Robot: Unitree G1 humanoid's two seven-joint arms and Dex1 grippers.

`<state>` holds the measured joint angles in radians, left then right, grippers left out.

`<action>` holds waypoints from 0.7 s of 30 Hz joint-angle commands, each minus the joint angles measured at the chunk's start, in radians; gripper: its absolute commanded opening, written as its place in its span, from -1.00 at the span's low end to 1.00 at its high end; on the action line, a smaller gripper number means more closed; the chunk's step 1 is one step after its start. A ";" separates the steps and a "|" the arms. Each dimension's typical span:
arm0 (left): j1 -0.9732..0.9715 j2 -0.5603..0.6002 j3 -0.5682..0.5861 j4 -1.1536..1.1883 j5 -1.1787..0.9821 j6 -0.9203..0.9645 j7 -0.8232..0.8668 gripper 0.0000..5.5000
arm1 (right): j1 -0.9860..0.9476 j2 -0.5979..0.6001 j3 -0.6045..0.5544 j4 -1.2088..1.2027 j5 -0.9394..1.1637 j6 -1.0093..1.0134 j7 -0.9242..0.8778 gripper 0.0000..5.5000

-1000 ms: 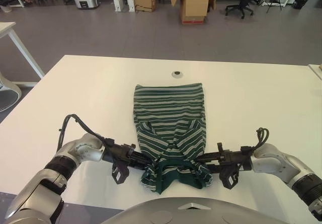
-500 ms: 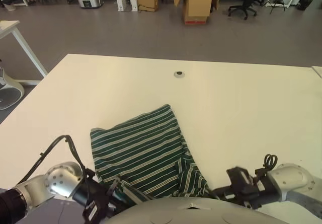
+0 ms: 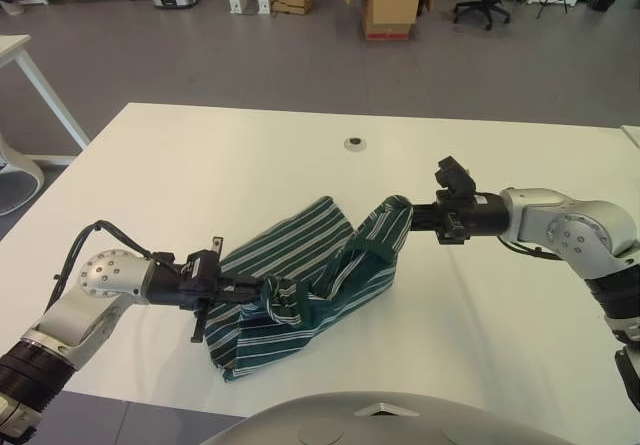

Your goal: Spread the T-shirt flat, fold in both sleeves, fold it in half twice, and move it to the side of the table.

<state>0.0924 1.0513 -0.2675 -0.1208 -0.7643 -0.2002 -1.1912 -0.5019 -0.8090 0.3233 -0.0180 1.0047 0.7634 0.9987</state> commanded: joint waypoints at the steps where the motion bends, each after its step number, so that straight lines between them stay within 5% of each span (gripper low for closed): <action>1: 0.152 -0.070 0.133 -0.090 -0.112 0.120 0.123 -0.99 | -0.129 0.147 0.038 0.221 -0.155 0.016 0.000 -0.98; 15: 0.497 -0.349 0.411 -0.348 -0.372 0.542 0.582 -0.99 | -0.477 0.500 -0.042 0.894 -0.515 -0.083 0.097 -0.98; 21: 0.463 -0.427 0.443 -0.568 -0.507 0.654 0.905 -0.99 | -0.562 0.621 -0.082 1.068 -0.627 -0.182 0.112 -0.98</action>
<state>0.5790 0.6365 0.1626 -0.6211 -1.2215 0.4215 -0.3918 -1.0149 -0.2227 0.2602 1.0095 0.4109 0.6129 1.1154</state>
